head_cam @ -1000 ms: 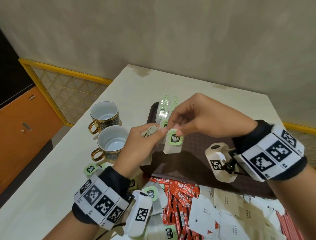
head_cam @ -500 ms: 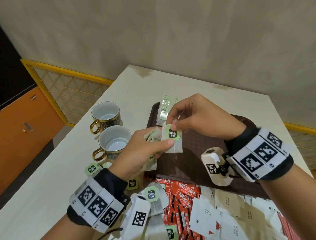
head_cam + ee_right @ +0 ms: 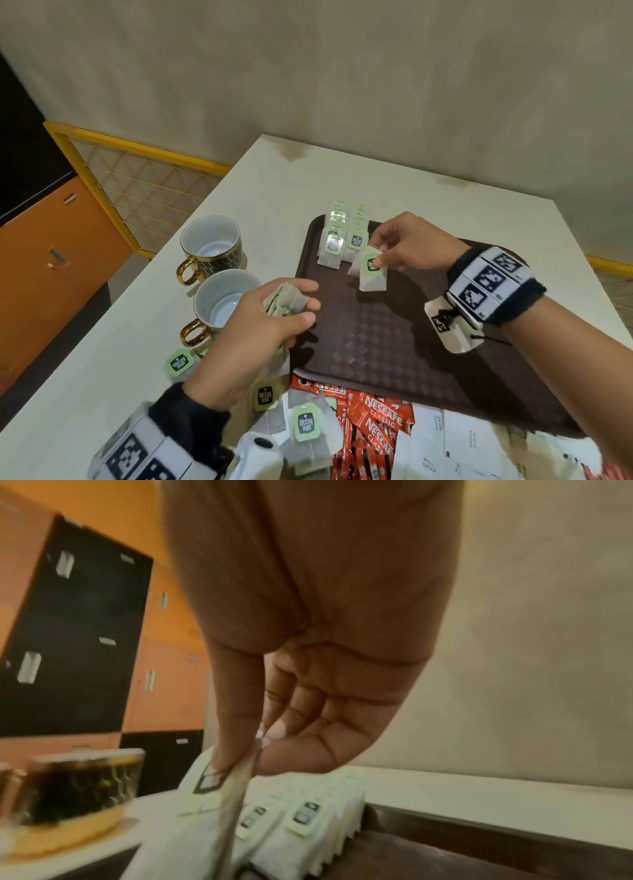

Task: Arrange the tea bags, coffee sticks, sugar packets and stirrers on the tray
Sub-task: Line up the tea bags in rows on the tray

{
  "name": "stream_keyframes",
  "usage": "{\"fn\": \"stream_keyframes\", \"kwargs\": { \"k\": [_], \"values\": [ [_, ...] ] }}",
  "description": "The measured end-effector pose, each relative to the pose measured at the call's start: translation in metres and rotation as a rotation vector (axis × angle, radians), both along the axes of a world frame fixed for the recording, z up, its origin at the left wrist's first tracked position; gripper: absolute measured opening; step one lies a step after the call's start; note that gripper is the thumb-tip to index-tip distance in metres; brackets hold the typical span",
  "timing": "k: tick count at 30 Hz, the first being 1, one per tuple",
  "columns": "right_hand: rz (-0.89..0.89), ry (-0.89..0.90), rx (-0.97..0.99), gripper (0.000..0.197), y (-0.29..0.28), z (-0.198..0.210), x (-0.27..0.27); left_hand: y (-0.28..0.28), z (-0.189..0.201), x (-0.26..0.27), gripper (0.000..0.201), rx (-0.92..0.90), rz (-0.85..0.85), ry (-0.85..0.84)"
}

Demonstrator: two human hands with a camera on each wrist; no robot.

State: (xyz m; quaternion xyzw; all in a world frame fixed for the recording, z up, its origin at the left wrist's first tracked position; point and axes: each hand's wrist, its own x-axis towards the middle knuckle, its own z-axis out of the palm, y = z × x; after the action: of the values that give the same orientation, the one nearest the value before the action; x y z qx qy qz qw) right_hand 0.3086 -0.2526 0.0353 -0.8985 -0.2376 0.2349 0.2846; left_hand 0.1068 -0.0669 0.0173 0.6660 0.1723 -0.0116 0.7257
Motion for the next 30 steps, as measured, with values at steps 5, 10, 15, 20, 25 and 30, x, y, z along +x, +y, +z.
{"fn": "stream_keyframes", "kwargs": {
  "k": [5, 10, 15, 20, 25, 30],
  "values": [
    [-0.03, -0.033, -0.088, 0.02, 0.023, -0.021, 0.037, 0.002, 0.003, -0.005, 0.032, 0.003, -0.065, -0.012],
    [-0.042, -0.044, -0.171, 0.03, 0.037, -0.029, 0.051, 0.003, 0.003, -0.005, 0.034, -0.004, -0.041, 0.002],
    [-0.058, -0.047, -0.146, 0.04, 0.04, -0.026, 0.054, 0.003, 0.002, -0.007, 0.034, -0.006, -0.023, 0.022],
    [-0.171, 0.102, 0.036, 0.049, 0.024, -0.014, 0.048, 0.003, 0.003, -0.01, 0.034, -0.007, -0.015, 0.021],
    [-0.135, 0.211, 0.187, 0.036, 0.014, 0.006, 0.034, 0.003, 0.005, -0.012, 0.034, -0.008, 0.001, 0.016],
    [0.023, 0.221, 0.145, 0.023, 0.044, -0.007, 0.014, -0.001, 0.007, -0.015, 0.033, -0.009, -0.005, 0.012]
  ]
}}
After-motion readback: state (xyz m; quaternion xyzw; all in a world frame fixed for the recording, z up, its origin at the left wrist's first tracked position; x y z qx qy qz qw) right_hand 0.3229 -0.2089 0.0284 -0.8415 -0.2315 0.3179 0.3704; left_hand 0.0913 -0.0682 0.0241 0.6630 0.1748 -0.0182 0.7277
